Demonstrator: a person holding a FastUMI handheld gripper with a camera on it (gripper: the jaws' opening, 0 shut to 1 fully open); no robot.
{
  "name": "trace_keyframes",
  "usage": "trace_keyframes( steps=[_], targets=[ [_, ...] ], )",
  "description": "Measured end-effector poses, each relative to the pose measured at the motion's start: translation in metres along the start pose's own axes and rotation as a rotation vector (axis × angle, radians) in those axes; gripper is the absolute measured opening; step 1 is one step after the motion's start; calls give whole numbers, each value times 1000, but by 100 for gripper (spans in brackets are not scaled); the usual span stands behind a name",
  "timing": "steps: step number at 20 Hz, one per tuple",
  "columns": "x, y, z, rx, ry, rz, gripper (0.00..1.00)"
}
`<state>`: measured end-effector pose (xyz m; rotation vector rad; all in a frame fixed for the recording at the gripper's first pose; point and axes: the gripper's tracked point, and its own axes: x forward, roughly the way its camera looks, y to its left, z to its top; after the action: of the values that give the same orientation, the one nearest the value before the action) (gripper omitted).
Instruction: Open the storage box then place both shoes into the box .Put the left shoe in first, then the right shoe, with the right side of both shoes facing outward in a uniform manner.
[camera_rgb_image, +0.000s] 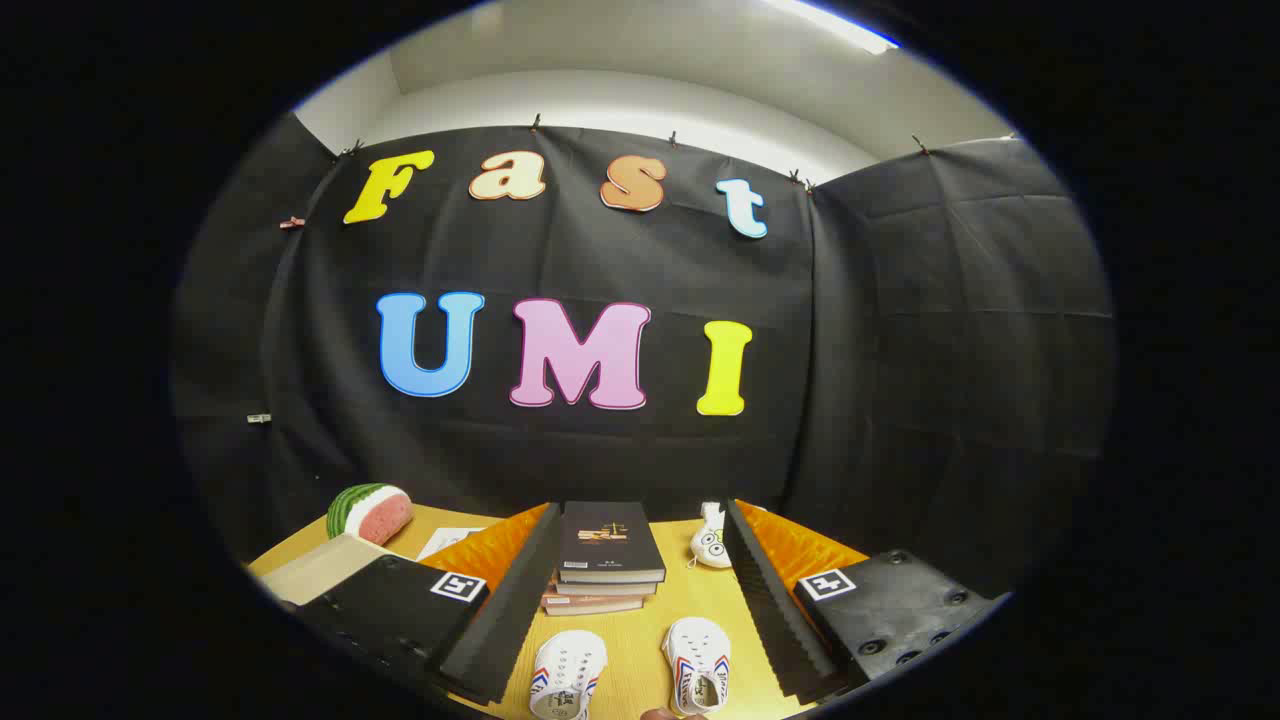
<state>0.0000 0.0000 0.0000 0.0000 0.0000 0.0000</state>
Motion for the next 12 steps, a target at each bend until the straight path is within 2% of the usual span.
trace_keyframes(
  steps=[6, 12],
  targets=[
    [8, 11, -13, 1, 41, 55, 97],
    [17, 12, -22, 4, 66, 70, 97]
  ],
)
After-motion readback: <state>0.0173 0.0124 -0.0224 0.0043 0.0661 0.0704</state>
